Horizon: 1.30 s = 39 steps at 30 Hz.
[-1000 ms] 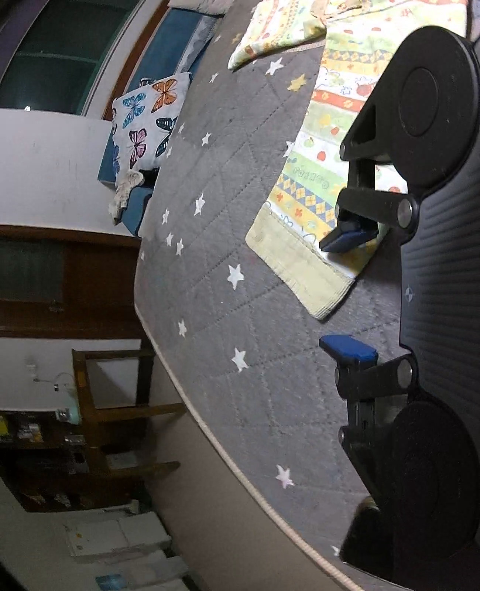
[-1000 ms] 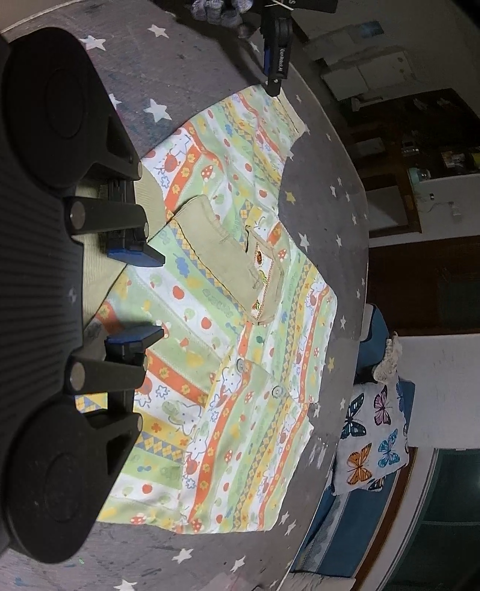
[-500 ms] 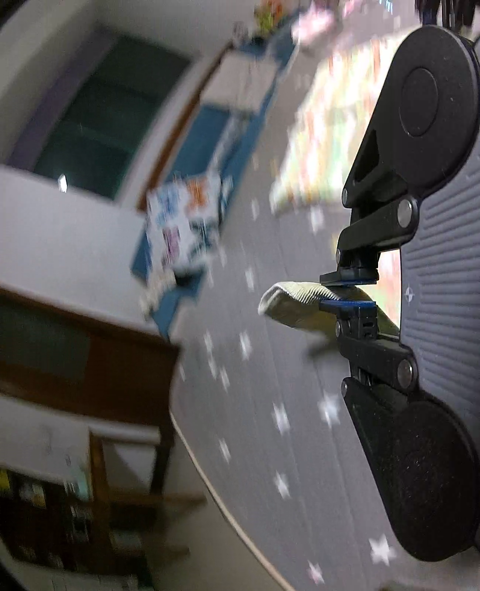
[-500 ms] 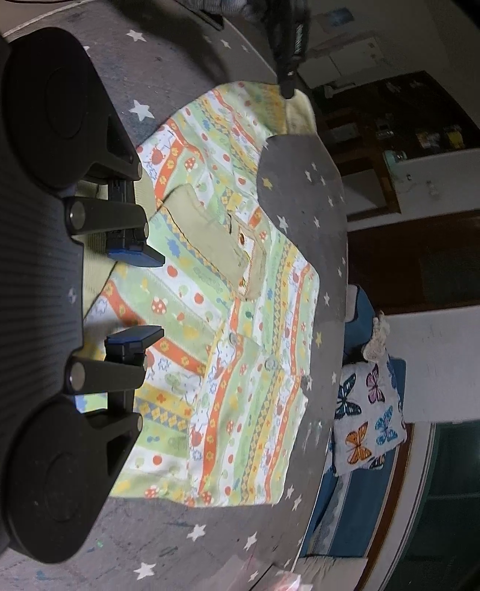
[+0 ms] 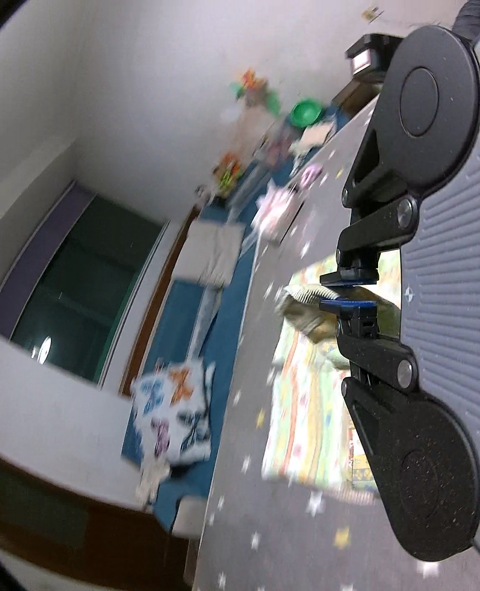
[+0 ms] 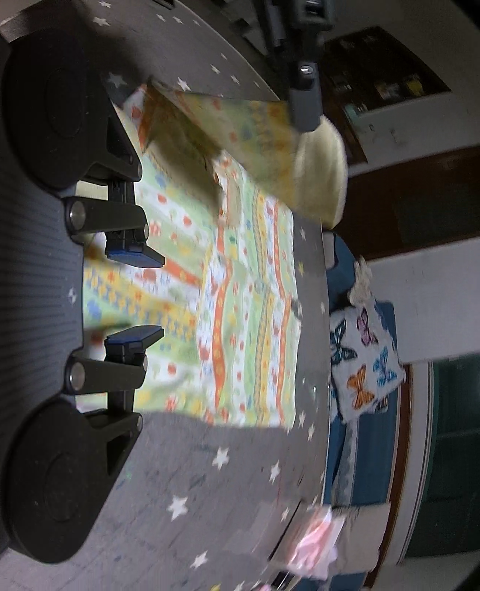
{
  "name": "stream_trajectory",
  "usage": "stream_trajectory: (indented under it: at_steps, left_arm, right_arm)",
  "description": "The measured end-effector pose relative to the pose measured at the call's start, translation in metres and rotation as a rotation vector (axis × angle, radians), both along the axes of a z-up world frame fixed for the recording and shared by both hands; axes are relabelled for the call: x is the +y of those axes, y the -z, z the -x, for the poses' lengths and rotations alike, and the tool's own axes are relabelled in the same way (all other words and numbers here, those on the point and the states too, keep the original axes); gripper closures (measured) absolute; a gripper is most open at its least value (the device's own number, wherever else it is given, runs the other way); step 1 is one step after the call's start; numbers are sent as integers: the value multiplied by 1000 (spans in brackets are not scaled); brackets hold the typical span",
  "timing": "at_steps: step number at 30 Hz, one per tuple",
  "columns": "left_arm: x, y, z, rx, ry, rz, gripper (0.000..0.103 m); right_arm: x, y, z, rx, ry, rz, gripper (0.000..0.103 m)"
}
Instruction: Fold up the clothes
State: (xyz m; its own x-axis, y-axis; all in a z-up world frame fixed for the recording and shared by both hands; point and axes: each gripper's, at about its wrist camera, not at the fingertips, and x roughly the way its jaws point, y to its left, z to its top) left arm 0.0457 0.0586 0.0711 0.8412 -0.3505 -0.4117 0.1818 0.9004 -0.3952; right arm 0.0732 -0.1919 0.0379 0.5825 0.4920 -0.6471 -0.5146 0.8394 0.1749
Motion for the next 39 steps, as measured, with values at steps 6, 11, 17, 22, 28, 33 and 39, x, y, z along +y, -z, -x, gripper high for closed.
stream_trajectory:
  at_steps: [6,11,17,22,28,33,39]
  left_arm:
    - [-42,36,-12,104,102,-71,92]
    - [-34,45,1,129,121,-101,74]
    - [5,38,13,102,41,-117,64]
    - [38,48,11,158,-89,-155,64]
    - [63,57,16,185,-165,-186,64]
    - [67,62,15,197,-191,-216,64]
    - [63,71,9,200,-212,-292,64]
  right_arm:
    - [-23,4,-7,26,78,-17,68]
    - [-28,2,-10,28,88,-30,68]
    - [-15,5,-22,52,58,-50,68]
    - [5,13,-26,84,18,-36,69]
    - [25,24,-29,94,-16,11,89]
    - [31,8,-21,14,-19,28,98]
    - [28,-13,-24,-71,19,26,98]
